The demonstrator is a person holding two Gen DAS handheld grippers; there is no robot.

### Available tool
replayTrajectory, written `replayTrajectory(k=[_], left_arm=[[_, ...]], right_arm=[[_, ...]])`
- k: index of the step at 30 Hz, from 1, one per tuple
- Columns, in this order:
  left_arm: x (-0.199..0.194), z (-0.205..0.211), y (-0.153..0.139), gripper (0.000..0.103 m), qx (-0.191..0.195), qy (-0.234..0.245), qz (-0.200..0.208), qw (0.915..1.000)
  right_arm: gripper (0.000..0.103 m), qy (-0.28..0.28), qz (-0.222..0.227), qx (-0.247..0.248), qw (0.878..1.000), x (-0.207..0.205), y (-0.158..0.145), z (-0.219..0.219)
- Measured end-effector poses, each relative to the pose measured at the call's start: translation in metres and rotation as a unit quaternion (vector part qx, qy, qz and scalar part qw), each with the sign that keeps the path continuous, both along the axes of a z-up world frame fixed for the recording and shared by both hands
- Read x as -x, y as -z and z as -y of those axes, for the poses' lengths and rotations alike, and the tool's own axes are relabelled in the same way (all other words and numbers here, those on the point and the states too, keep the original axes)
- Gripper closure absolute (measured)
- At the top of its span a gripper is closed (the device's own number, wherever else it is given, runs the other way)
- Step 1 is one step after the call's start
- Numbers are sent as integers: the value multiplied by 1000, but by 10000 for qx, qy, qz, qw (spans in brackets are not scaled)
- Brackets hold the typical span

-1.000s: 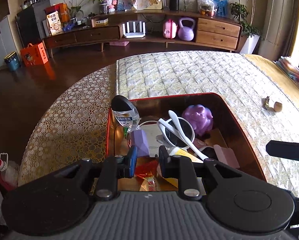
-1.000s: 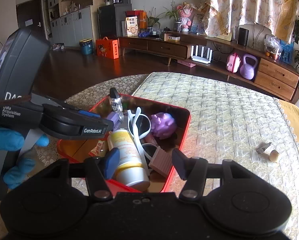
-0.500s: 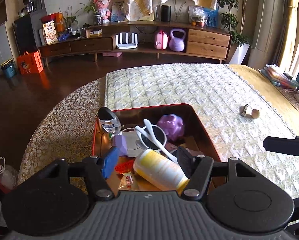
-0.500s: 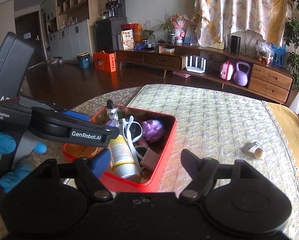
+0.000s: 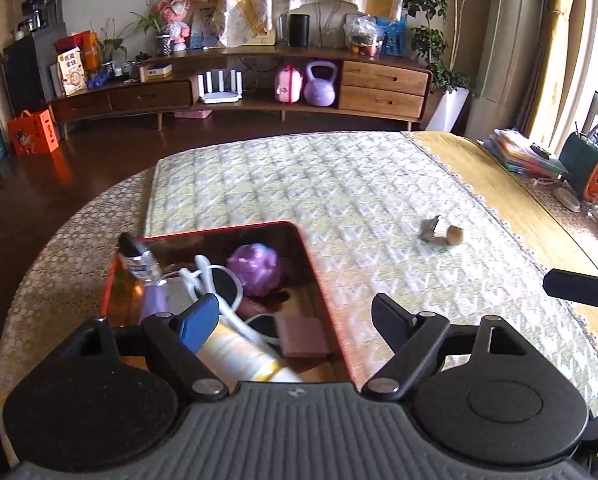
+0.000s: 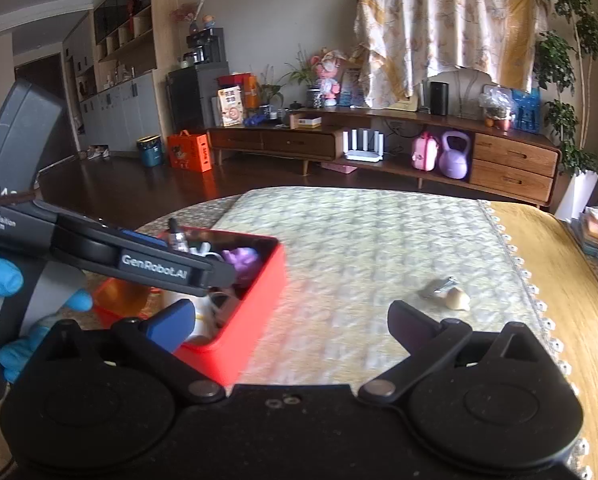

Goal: Organize rigid objects
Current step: 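Withdraw both grippers from the red box toward the clipper and ball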

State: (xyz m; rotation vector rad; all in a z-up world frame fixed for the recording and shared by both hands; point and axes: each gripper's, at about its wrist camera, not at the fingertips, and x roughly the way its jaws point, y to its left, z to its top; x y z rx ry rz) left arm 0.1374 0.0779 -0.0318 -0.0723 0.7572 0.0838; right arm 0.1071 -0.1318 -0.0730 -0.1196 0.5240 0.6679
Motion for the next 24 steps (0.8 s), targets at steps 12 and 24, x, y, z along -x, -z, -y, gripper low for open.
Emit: replayTrajectory(k=[12, 24], left_arm=[[-77, 80, 5, 19, -232, 753, -77, 9969], [-177, 123, 51, 19, -803, 1119, -573, 9888]], right_arm=[[1, 487, -79, 303, 9983, -59, 25, 60], [4, 276, -161, 574, 9978, -113, 56, 73]])
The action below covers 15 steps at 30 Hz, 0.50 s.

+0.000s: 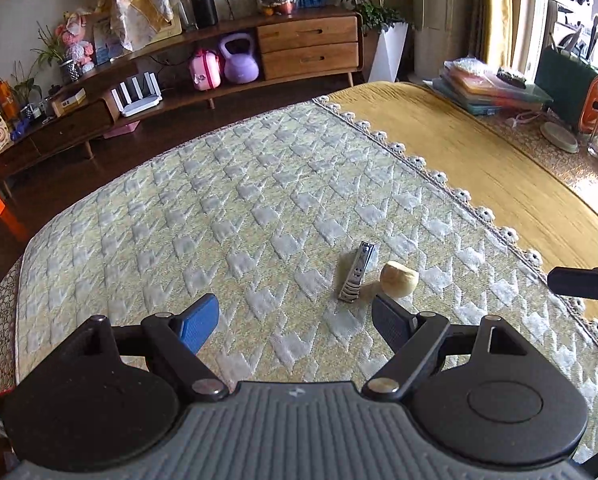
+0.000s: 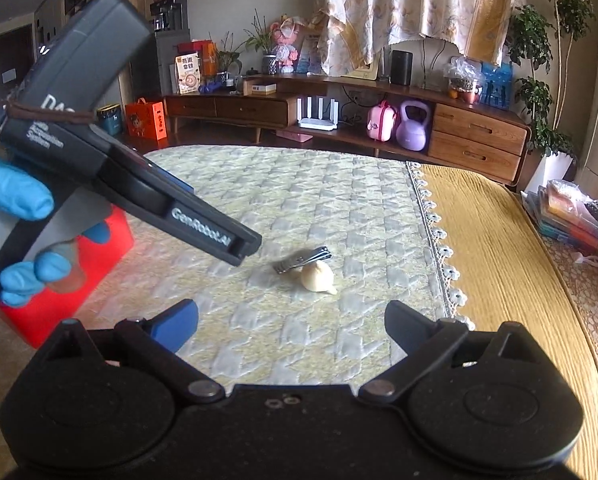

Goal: Organize rigid objects
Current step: 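Withdraw both grippers from the red box toward the clipper and ball, then grasp the cream ball with the right gripper while the left grasps the nail clipper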

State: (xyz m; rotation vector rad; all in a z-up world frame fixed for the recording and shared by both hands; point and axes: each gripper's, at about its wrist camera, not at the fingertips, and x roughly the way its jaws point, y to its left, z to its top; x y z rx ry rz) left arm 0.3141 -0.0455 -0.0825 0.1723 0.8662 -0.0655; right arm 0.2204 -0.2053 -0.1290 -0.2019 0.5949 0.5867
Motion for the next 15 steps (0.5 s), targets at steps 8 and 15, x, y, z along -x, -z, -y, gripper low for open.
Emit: replayTrajectory(k=[8, 15], left_arm=[[-32, 11, 31, 19, -63, 98, -160, 9998], [-50, 16, 44, 19, -82, 170, -184, 9997]], right_arm=[[14, -160, -23, 154, 9997, -31, 17, -5], [32, -103, -119, 205, 9997, -52, 34, -8]])
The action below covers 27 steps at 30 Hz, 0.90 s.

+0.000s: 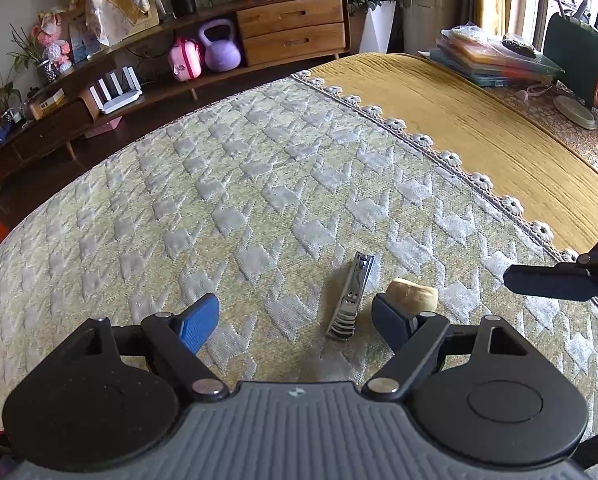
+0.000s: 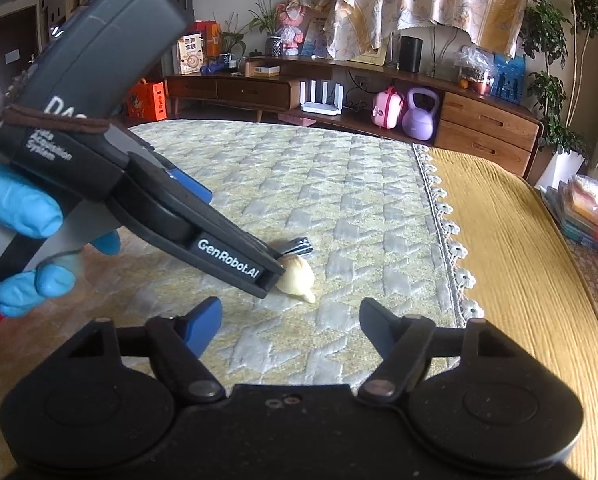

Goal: Organize rigid objects
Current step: 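Grasp the cream ball with the right gripper while the left grasps the nail clipper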

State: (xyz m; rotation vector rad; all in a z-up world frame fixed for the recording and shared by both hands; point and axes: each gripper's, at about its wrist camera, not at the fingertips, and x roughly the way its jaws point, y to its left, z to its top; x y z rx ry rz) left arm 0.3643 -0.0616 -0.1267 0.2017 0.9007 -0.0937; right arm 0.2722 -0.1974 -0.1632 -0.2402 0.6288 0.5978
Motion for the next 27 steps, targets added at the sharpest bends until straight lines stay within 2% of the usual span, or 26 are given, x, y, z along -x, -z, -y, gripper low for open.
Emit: replayTrajectory(k=[6, 8, 10, 12, 14, 17, 23, 27], left_arm=[[-10, 0, 6, 20, 152, 0, -1, 9999], [-13, 1, 7, 20, 196, 34, 16, 9998], [-15, 1, 8, 25, 314, 88, 9, 9995], [-17, 2, 8, 38, 450, 132, 7, 9989], [-16, 6, 8, 45, 495, 227, 45, 9985], [-15, 10, 7, 64, 581, 366, 65, 9976], [-11, 14, 7, 89, 654, 452, 137, 9967], [-10, 14, 6, 92, 624, 410, 123, 9971]], right_arm=[[47, 45, 55, 47, 10000, -18, 6, -2], [55, 54, 77, 49, 9999, -23, 9, -3], [59, 52, 95, 62, 9999, -27, 11, -4], [60, 48, 119, -5, 9999, -30, 13, -4], [62, 53, 131, -61, 9999, -33, 14, -5], [65, 7, 169, -72, 9998, -34, 15, -6], [71, -51, 249, -39, 9997, -33, 14, -10], [75, 20, 216, -102, 9997, -33, 15, -6]])
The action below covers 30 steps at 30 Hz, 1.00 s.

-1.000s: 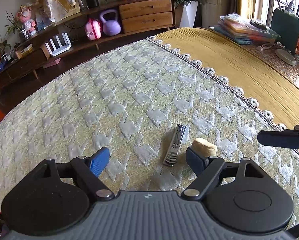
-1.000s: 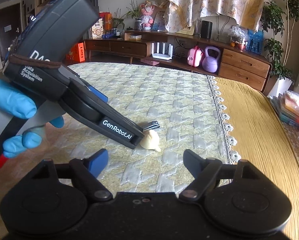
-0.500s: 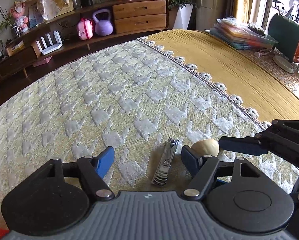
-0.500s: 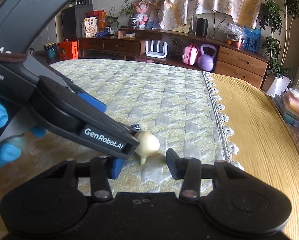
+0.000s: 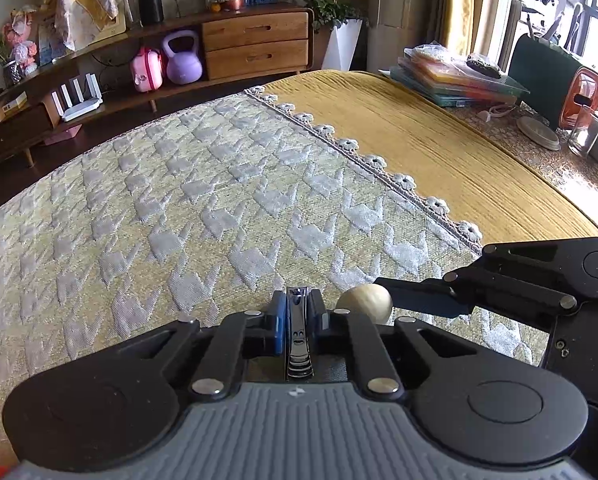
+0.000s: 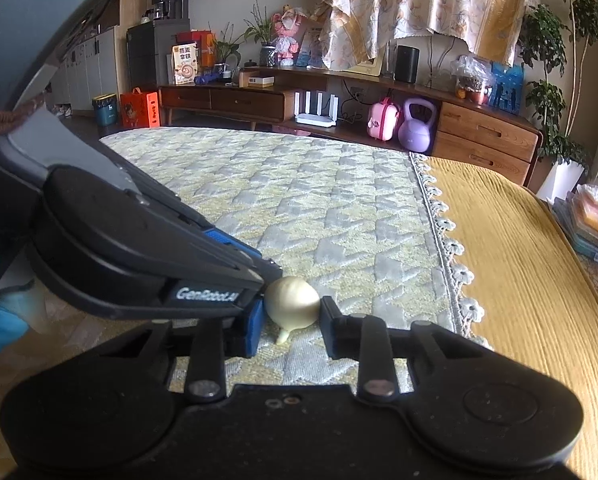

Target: Organize rigid objects

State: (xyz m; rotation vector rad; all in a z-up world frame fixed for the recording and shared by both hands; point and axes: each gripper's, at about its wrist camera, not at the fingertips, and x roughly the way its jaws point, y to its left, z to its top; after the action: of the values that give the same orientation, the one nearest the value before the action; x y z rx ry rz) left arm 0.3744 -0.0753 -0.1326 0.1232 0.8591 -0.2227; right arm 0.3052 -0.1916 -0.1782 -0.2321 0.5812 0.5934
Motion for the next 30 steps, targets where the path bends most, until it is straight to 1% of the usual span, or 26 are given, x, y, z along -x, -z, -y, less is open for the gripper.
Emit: replayTrajectory(k=[5, 10, 18, 23, 28, 30], left_arm=[[5, -6, -3, 92, 160, -163, -156, 9996], [18, -13, -12, 92, 311, -314, -309, 9985], [55, -20, -43, 92, 429, -503, -356, 9972], [83, -26, -64, 96, 474, -549, -245, 9971], [112, -38, -85, 96, 607, -595, -97, 9963], [125, -44, -93, 96, 638, -596, -41, 9962]], right_arm=[[75, 111, -109, -46, 9999, 7, -2, 6], [75, 203, -261, -109, 9994, 22, -11, 12], [75, 229, -346, -241, 9988, 60, -41, 16], [75, 243, -253, -226, 9991, 88, -60, 13], [74, 215, -239, -268, 9991, 114, -76, 10], [74, 178, -157, -235, 9994, 124, -81, 8]])
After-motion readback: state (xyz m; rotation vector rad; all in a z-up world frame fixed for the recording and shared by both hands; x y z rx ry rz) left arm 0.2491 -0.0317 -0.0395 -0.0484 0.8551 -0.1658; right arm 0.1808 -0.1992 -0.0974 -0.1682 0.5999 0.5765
